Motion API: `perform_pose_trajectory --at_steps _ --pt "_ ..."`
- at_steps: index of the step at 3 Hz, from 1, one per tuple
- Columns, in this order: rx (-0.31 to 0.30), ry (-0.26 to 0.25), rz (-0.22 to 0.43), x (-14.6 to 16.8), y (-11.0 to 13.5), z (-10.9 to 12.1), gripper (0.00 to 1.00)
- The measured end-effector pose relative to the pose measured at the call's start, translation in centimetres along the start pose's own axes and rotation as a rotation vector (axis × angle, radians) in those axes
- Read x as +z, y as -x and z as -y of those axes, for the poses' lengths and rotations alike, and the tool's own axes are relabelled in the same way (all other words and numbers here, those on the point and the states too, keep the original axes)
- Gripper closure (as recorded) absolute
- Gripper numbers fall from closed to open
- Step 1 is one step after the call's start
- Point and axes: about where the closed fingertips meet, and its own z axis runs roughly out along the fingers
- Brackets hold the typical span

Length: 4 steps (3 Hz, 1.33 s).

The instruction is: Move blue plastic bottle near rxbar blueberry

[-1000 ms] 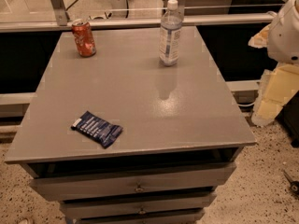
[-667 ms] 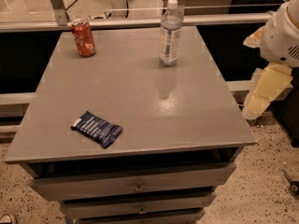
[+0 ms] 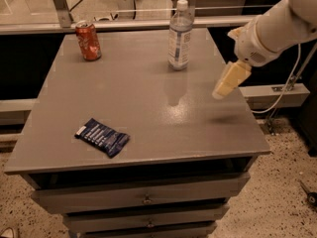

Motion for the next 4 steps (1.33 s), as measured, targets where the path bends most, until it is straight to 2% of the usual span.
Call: perform_pose_trajectory --at_steps 1,2,4 --pt "0.026 -0.064 0.099 3.1 2.4 3.5 0.0" --pt "0.093 -0.077 0.196 5.8 4.8 6.2 0.0" --pt "0.267 -0.042 0.41 8.9 8.0 9.7 0.0"
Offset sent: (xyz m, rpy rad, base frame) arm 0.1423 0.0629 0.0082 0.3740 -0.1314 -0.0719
